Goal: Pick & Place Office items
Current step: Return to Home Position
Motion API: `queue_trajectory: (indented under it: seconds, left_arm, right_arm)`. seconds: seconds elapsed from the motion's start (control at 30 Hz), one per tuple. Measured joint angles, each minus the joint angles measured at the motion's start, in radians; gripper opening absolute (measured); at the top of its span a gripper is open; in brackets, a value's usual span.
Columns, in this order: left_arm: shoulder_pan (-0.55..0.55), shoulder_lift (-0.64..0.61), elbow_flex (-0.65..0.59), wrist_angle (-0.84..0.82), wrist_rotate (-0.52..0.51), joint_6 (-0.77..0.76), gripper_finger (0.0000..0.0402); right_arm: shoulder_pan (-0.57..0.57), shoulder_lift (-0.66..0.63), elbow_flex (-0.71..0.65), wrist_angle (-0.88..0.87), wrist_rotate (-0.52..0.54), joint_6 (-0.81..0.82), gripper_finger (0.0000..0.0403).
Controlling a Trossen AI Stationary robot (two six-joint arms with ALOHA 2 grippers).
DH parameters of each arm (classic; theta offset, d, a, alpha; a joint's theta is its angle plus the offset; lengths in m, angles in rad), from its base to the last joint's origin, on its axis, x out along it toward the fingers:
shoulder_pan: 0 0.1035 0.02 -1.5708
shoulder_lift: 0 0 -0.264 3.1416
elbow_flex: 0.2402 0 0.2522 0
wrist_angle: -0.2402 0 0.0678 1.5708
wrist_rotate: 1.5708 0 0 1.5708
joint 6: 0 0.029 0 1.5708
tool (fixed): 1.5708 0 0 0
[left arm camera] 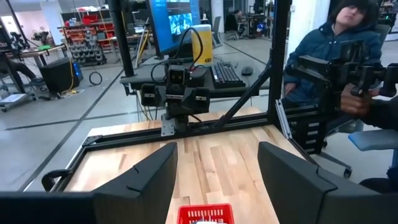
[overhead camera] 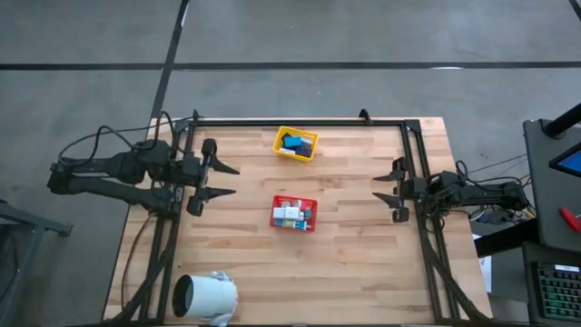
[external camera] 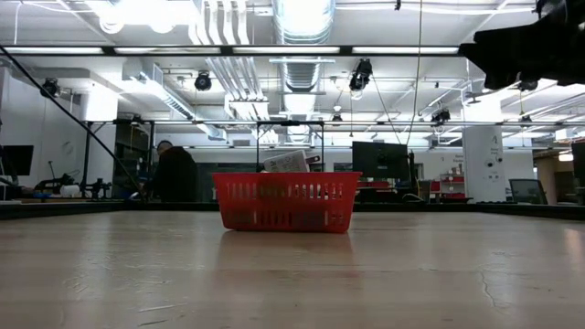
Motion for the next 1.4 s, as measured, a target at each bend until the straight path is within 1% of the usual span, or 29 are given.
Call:
queue_trajectory:
  seconds: [0.2, 0.47, 0.57, 0.8, 0.9, 1.07, 1.4]
  left_arm:
    - [0.000, -0.008, 0.000, -0.015, 0.003, -0.001, 0.0227]
    - [0.001, -0.026, -0.001, -0.110, 0.011, -0.008, 0.0227]
    - [-0.001, -0.037, -0.001, -0.119, 0.043, -0.011, 0.0227]
    - [-0.001, -0.071, -0.013, -0.148, 0.061, -0.031, 0.0227]
    - [-0.001, -0.105, -0.053, -0.141, 0.071, -0.048, 0.0227]
    - [-0.001, -0.198, -0.164, -0.065, 0.071, -0.063, 0.0227]
    - [-0.002, -0.386, -0.348, -0.003, 0.071, -0.100, 0.0227]
  right_arm:
    - [0.000, 0.000, 0.000, 0.000, 0.001, 0.095, 0.0201]
    - [0.001, 0.000, 0.000, 0.000, -0.002, 0.150, 0.0201]
    - [0.001, 0.000, 0.000, 0.008, -0.009, 0.184, 0.0201]
    - [0.001, 0.000, 0.000, 0.009, -0.028, 0.235, 0.0201]
    - [0.001, 0.000, 0.000, 0.009, -0.028, 0.255, 0.0201]
    - [0.001, 0.000, 0.000, 0.009, -0.028, 0.259, 0.0201]
    - [0.001, 0.001, 0.000, 0.013, -0.027, 0.205, 0.0201]
